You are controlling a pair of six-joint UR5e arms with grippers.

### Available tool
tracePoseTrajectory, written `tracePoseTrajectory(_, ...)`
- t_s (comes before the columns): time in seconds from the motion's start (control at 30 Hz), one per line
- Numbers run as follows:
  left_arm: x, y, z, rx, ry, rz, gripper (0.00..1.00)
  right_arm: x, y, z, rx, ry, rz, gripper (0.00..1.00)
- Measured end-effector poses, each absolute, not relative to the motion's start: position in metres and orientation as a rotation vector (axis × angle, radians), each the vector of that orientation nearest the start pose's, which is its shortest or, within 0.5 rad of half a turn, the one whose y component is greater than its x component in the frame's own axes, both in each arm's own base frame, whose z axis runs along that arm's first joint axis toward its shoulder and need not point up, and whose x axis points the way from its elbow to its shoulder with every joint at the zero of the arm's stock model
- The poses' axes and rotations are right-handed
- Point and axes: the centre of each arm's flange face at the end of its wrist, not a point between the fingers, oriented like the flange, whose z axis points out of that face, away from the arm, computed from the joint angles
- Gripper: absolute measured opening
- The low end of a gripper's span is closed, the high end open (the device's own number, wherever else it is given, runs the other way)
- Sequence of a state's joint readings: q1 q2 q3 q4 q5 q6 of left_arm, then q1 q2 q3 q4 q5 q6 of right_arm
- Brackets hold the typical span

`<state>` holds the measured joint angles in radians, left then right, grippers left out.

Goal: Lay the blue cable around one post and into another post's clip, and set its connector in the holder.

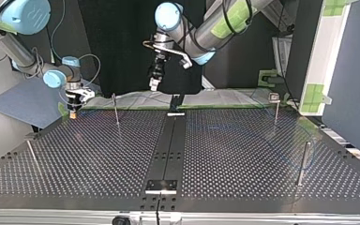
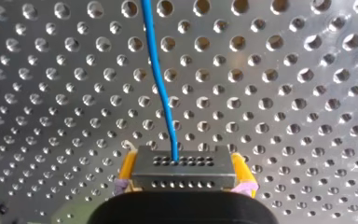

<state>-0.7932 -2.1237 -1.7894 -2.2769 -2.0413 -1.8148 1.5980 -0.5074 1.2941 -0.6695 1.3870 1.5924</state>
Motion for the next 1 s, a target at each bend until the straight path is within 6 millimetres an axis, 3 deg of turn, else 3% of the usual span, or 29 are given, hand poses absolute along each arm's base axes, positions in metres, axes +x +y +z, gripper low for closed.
tracePoseTrajectory(0.3, 0.371, -0.459, 0.181, -0.009, 1.446, -0.500, 1.00, 0.178, -0.729, -0.020, 1.438, -1.205, 1.353, 0.00)
tracePoseTrajectory(1.0, 0.394, -0.364, 0.235, -0.053, 1.254, -0.503, 1.00, 0.194, -0.728, -0.022, 1.462, -1.154, 1.418, 0.00)
